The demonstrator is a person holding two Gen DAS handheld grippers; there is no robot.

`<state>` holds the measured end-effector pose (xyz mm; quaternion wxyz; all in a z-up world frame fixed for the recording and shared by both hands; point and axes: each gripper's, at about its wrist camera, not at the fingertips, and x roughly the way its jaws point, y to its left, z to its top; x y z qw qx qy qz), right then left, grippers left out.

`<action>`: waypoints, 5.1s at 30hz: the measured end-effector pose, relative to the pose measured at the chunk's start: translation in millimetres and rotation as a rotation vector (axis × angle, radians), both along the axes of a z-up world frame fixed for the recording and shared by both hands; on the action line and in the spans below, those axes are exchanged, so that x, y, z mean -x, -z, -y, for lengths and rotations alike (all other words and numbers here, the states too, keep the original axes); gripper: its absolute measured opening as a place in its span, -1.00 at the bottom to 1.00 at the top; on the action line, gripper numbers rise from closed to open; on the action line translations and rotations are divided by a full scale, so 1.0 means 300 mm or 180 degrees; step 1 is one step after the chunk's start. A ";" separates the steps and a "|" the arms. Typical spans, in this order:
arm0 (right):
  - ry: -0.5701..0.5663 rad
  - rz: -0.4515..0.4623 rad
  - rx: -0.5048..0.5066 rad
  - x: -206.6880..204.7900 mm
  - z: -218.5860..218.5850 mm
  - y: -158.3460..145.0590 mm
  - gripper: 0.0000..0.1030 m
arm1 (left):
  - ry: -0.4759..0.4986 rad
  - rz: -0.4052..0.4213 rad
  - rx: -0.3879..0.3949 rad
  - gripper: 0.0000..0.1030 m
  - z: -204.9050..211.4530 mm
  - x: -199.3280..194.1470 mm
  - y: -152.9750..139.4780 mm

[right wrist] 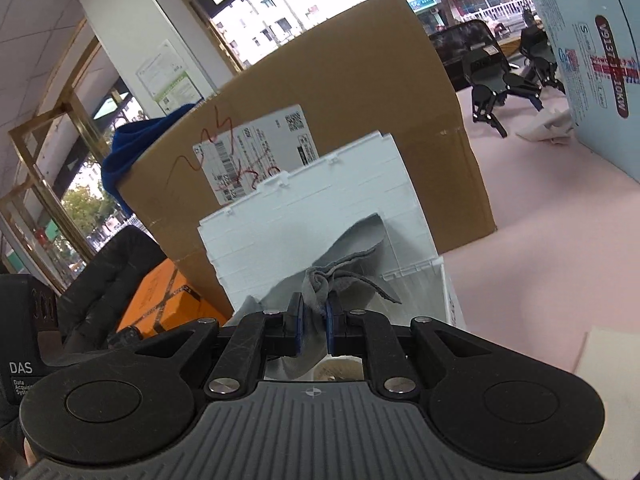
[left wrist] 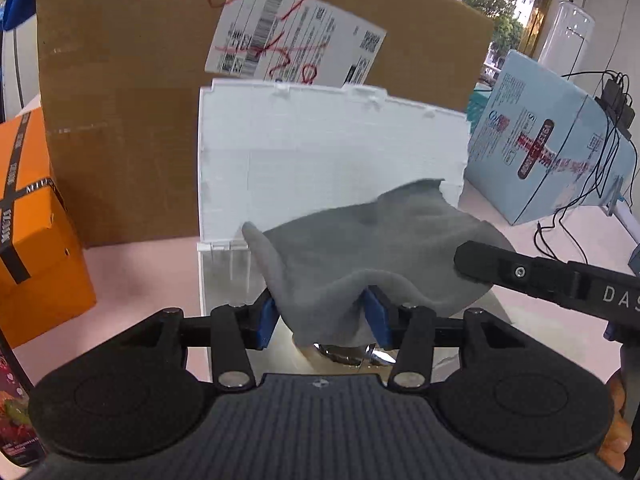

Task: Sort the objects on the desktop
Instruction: 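Carry the grey cloth with the left gripper over the white box, then lower the grey cloth into the white box and open the left gripper, then withdraw the left gripper from the box and move to the white napkin, then lower the left gripper onto the white napkin edge and close on it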

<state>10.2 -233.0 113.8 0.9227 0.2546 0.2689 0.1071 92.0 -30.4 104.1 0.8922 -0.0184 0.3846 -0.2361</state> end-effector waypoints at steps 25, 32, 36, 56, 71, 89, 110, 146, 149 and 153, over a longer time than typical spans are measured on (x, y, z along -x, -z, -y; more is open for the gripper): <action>-0.0217 -0.0409 0.0392 -0.068 -0.053 0.112 -0.80 | 0.0054 -0.0020 -0.0432 0.12 0.038 -0.020 0.036; -0.0202 -0.0404 0.0426 -0.064 -0.052 0.109 -0.77 | 0.0045 0.0016 -0.0449 0.27 0.044 -0.016 0.032; -0.0213 -0.0374 0.0393 -0.059 -0.050 0.103 -0.64 | 0.0028 0.0035 -0.0436 0.32 0.048 -0.012 0.028; 0.0123 0.0115 0.0302 0.006 -0.016 0.032 1.00 | 0.0094 0.0202 -0.0153 0.77 0.044 0.028 -0.025; 0.0219 0.0370 0.0161 0.034 -0.026 0.033 1.00 | -0.0033 0.0652 -0.0118 0.78 0.070 0.078 -0.045; 0.0611 0.2218 0.0244 0.260 -0.054 -0.026 1.00 | 0.0051 0.1799 0.1191 1.00 0.062 0.282 -0.033; 0.1766 0.2287 0.0592 0.592 0.263 0.214 1.00 | 0.1215 0.2044 0.1187 1.00 0.249 0.505 0.133; 0.1865 0.0483 0.0028 0.589 0.644 0.380 1.00 | 0.1288 0.0343 0.0340 1.00 0.608 0.446 0.255; 0.1922 0.0437 -0.0073 0.591 0.663 0.388 1.00 | 0.1014 -0.0014 0.0366 1.00 0.671 0.392 0.251; 0.1957 0.0400 -0.0179 0.595 0.680 0.396 1.00 | 0.0794 0.0321 0.0061 1.00 0.713 0.387 0.255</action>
